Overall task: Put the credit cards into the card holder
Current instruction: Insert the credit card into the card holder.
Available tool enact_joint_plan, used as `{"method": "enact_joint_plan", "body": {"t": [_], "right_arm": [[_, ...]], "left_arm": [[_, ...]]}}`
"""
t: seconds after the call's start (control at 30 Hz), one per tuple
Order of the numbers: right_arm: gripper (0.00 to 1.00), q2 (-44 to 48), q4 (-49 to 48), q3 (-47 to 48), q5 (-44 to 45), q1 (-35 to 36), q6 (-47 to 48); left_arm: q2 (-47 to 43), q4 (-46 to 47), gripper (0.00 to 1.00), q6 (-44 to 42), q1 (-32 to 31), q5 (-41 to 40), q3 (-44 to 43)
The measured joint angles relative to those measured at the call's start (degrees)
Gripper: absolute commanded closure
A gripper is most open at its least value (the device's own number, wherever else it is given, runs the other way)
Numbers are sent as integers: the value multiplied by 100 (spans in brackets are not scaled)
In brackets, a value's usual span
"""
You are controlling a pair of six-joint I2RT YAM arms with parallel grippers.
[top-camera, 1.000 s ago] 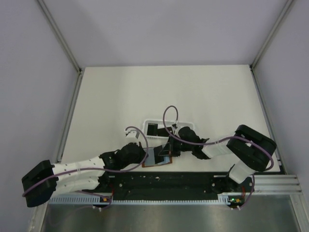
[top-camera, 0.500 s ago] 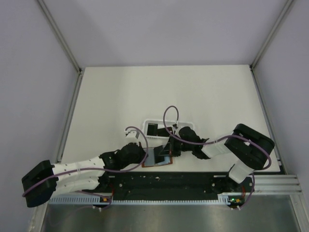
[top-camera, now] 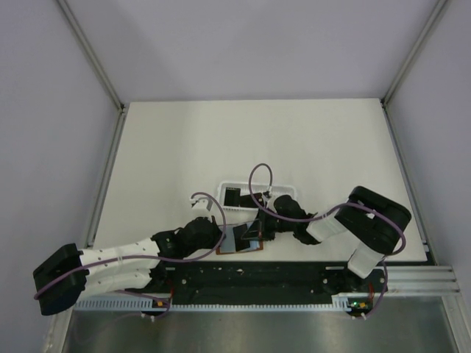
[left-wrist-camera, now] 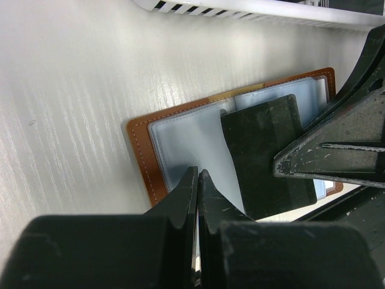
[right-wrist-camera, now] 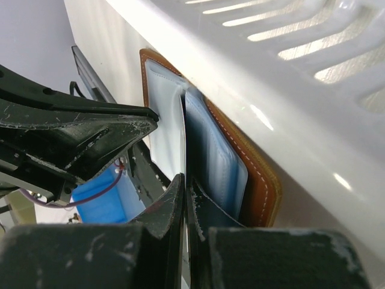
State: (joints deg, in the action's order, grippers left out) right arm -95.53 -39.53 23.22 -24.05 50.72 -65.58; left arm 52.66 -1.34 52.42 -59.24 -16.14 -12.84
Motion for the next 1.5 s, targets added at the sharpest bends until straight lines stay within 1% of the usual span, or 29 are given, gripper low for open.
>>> {"method": "enact_joint_plan", "body": {"t": [0.8,1.17,1.5], "right_arm": [[100,-400,-782,-107,-153,0,-216],[100,-409,-774,-87,-98,0,-190],[100,-372,-352,133,-9,0,9]], "left_arm": [[-7,-13,100,0,0,-7,0],[-17,-22,100,0,0,-9,0],[-46,-46,100,0,0,-26,11]]}}
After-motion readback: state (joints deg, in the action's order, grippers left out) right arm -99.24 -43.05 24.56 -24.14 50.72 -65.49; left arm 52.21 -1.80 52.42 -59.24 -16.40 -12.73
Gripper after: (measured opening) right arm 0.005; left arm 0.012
